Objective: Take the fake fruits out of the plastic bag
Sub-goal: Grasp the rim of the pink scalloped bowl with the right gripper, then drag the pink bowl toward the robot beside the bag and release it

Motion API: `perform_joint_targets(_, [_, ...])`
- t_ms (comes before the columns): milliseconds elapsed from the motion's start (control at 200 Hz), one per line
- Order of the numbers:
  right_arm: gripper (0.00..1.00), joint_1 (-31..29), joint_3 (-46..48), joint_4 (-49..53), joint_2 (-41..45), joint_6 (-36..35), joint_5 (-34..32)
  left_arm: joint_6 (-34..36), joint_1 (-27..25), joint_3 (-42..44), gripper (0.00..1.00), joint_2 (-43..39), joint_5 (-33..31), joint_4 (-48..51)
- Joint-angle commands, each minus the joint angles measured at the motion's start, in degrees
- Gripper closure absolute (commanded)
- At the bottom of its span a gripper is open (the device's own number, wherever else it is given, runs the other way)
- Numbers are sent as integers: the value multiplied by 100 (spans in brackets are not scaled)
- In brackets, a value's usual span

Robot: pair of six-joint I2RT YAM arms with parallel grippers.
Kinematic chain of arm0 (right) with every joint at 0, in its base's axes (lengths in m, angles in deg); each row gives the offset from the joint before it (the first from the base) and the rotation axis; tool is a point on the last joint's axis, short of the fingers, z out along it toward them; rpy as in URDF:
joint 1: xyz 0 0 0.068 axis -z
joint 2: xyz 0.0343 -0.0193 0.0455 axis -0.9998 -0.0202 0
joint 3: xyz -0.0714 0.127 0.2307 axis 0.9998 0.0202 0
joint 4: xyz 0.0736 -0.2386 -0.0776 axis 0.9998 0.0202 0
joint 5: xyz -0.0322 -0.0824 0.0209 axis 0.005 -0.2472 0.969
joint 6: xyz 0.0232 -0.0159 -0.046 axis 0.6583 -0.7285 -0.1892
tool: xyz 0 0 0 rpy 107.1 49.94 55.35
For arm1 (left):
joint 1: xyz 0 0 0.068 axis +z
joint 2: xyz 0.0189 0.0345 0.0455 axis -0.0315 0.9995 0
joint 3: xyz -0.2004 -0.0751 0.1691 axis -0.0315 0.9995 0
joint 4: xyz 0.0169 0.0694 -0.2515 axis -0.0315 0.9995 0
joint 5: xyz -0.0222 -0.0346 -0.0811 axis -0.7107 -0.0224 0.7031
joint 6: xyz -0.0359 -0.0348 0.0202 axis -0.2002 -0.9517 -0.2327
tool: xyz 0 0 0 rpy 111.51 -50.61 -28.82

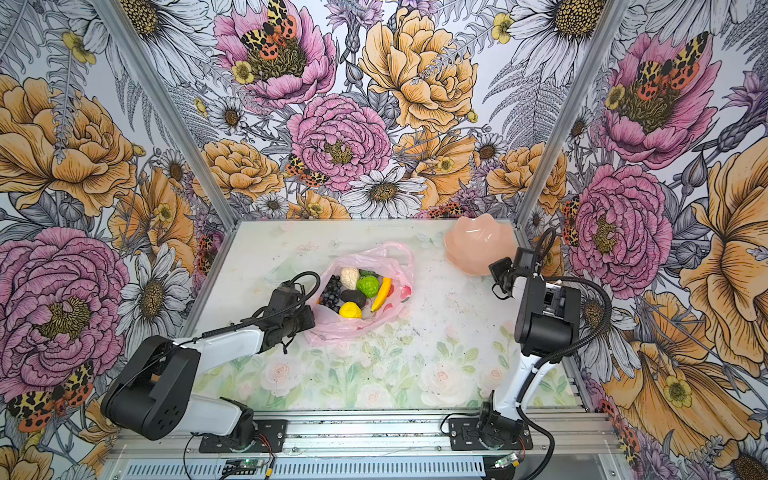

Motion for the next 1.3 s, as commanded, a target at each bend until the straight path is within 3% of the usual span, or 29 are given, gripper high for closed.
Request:
perform_joint_targets(0, [100,-43,322,-167,645,-71,273,97,-45,-136,82,-22,-152,22])
perform_joint_targets(240, [100,-106,1373,191,1981,-141,745,117,-72,-138,82,-75,-187,52])
perform_joint_targets(555, [100,-565,2528,1715,3727,-668,1518,127,-89,-146,82,-66,-231,60])
perform_joint_targets(966, [100,-1091,2875,4098,5380,-922,1253,128,-117,-184,82,20,-301,63])
perform_joint_targets(1296, [100,-1929,3372,4603,6035,-550,948,121,-131,-192,82,48,-311,61])
